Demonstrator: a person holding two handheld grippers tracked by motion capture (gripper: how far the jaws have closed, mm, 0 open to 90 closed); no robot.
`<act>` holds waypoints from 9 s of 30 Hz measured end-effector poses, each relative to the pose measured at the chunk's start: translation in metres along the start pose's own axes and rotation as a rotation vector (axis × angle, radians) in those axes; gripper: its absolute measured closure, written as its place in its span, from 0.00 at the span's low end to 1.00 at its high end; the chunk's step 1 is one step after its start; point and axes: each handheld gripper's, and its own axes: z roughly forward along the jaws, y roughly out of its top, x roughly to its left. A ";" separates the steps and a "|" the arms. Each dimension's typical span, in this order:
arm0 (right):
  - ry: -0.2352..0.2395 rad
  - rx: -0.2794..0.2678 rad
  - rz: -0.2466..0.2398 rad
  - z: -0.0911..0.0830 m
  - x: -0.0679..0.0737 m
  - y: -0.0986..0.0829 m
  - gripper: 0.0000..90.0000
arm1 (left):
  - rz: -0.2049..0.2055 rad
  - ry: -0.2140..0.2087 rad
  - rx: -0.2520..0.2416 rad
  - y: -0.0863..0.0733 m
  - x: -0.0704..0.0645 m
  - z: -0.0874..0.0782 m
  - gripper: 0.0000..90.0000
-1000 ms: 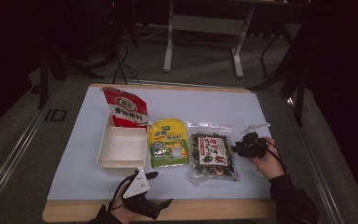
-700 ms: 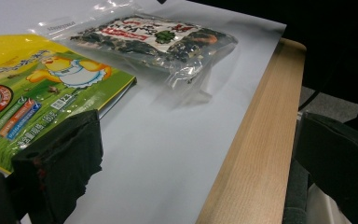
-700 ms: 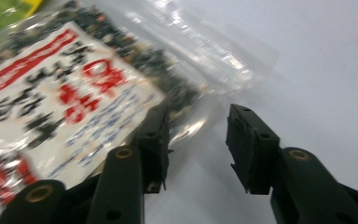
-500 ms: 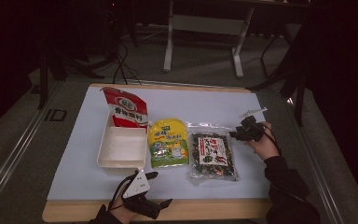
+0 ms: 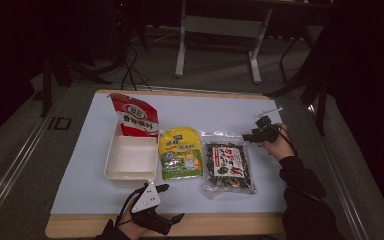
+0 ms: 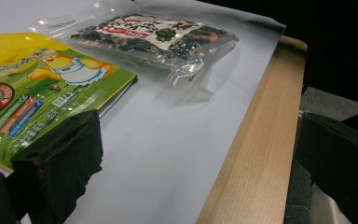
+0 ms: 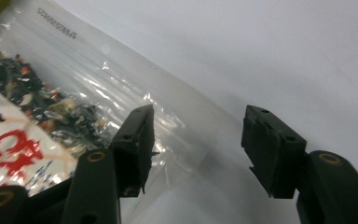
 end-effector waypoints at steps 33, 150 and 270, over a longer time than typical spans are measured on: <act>-0.031 0.042 -0.154 -0.024 0.020 0.004 1.00 | -0.006 -0.017 -0.009 0.004 -0.004 0.001 0.03; 0.143 -0.454 -0.385 -0.207 0.106 -0.006 0.48 | -0.051 -0.113 -0.049 0.134 0.025 0.014 0.87; 0.306 -0.396 -0.290 -0.133 0.106 -0.029 0.20 | -0.278 0.190 -0.210 -0.008 0.160 -0.123 0.87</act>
